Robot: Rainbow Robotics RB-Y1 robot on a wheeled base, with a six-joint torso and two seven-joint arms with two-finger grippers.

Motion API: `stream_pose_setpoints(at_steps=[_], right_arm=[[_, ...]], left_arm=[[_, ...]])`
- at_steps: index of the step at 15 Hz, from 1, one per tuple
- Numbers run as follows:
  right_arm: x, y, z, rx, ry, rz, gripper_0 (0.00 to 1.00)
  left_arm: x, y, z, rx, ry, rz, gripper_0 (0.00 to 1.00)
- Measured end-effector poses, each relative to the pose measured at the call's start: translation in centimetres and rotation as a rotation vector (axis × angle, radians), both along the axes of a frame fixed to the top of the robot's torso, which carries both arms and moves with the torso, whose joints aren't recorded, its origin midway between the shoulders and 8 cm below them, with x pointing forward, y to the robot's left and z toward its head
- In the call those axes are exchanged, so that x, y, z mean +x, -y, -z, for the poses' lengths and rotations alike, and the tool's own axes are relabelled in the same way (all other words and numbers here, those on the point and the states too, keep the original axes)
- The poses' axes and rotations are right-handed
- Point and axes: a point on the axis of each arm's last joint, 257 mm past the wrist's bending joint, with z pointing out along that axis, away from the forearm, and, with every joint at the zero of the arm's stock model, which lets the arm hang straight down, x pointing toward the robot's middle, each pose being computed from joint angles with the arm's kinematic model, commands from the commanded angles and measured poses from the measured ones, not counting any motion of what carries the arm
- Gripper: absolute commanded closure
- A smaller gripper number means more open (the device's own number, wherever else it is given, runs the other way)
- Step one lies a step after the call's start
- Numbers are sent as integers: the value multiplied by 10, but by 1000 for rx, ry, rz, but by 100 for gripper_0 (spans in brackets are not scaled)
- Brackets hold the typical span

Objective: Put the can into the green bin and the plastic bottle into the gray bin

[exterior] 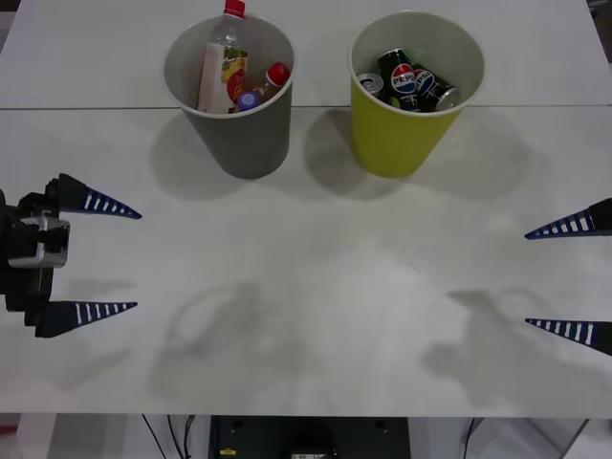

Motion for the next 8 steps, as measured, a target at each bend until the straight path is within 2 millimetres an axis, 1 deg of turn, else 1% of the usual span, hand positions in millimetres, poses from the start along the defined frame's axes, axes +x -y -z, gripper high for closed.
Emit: stream_pose_setpoints(at_steps=[8], right_arm=[[0,0,0,0,0,0,0]], left_arm=[[-19,8,9,24,-3,47,0]])
